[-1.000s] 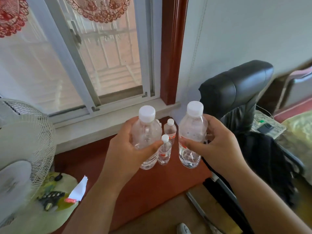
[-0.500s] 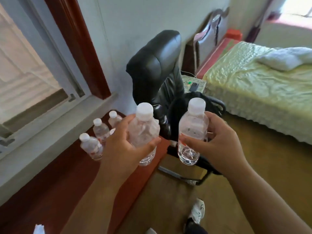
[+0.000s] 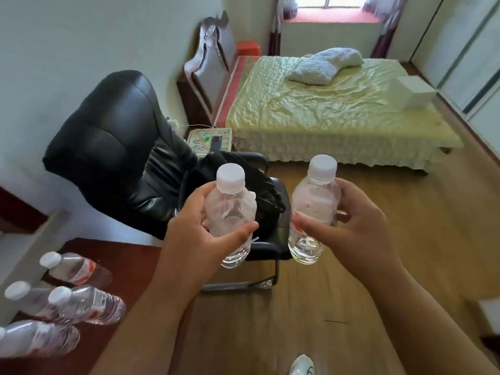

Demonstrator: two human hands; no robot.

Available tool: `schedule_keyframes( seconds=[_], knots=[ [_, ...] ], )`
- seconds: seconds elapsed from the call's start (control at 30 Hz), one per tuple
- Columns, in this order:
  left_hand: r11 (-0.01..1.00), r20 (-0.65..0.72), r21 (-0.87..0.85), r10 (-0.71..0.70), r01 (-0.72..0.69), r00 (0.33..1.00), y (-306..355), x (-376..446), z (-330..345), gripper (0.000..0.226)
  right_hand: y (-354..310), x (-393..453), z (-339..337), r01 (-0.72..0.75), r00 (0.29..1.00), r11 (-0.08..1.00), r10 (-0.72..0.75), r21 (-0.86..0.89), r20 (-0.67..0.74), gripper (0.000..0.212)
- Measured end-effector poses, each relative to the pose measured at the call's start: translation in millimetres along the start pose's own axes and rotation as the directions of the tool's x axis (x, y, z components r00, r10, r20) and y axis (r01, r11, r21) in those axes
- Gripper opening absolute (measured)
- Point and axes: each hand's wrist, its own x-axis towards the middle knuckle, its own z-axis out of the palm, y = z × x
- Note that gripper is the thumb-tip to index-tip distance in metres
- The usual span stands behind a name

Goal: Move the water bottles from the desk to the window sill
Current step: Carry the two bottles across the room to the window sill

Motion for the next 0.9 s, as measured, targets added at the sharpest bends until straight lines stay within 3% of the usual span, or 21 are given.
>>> schedule_keyframes(
  seconds=[0.57,0.9],
  knots=[
    [0.989,0.279,-0.097,0.131,-0.108,0.951,66,63,168,0.081,62,14,-141,-0.130,0.964,0.988,0.105,-0.086,-0.244,0.076],
    [0.977,0.517,-0.155,0.204,-0.143,0.831,77,106,242,0.079,91,6,-178,-0.335,0.866,0.940,0.279,-0.069,-0.414,0.080]
  ],
)
